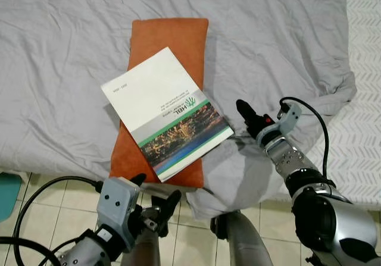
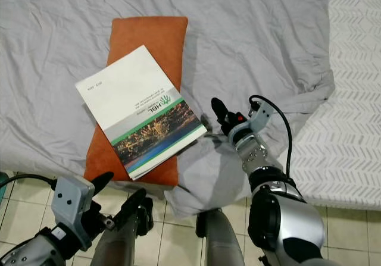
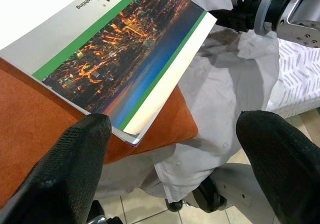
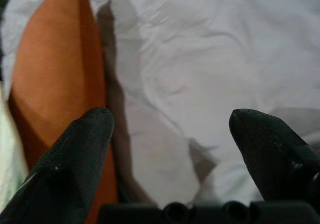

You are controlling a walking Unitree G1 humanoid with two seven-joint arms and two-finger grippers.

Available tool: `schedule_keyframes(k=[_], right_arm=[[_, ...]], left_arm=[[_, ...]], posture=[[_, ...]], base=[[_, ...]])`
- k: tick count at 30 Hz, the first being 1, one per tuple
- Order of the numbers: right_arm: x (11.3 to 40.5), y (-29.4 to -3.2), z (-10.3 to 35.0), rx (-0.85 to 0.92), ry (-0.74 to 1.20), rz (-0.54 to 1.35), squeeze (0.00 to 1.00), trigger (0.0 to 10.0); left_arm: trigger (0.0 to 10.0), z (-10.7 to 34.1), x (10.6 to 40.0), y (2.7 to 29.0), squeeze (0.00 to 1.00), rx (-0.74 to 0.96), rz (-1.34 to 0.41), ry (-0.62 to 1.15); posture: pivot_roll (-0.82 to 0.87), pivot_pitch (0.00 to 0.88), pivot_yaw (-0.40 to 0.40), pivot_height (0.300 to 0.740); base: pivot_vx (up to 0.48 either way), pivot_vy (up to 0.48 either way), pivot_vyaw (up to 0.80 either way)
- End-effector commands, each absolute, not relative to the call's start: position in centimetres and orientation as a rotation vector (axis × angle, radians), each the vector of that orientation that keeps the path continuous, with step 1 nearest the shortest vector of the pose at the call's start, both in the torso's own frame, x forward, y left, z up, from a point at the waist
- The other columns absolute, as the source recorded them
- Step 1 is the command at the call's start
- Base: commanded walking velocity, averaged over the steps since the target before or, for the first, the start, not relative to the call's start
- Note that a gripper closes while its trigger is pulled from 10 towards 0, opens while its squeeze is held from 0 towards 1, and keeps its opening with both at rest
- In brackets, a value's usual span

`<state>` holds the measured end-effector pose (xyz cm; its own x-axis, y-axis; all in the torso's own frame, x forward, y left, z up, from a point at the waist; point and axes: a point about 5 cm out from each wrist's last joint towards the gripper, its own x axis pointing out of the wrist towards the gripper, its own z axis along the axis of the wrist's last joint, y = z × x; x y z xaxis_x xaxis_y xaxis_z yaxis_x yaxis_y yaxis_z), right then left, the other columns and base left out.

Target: Clean up the room

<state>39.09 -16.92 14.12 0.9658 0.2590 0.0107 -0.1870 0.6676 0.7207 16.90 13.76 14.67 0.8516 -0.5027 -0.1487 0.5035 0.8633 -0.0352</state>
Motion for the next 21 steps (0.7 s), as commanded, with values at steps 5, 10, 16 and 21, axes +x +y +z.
schedule_keyframes(k=[5,10,16,21], right_arm=[[38.6,-16.2,13.7,0.777,0.113,0.351,0.0,10.0],[38.5,-16.3,13.6,0.762,0.117,0.379,0.0,10.0],[38.2,-16.4,14.2,0.694,0.085,0.454,0.0,10.0],[37.4,-16.1,14.4,0.614,0.072,0.53,0.0,10.0]], left_arm=[[10.0,12.5,15.8,14.9,0.0,0.062,-0.504,0.257],[10.0,11.6,15.7,15.6,0.0,0.069,-0.475,0.284],[10.0,11.4,16.1,15.9,0.0,0.063,-0.455,0.281],[10.0,10.6,16.3,16.3,0.0,0.112,-0.426,0.259]], posture=[[0.22,0.66,-0.016,0.74],[0.21,0.659,-0.021,0.74],[0.2,0.654,-0.017,0.74],[0.18,0.618,-0.022,0.74]], base=[[0.0,0.0,0.0],[0.0,0.0,0.0],[0.0,0.0,0.0],[0.0,0.0,0.0]])
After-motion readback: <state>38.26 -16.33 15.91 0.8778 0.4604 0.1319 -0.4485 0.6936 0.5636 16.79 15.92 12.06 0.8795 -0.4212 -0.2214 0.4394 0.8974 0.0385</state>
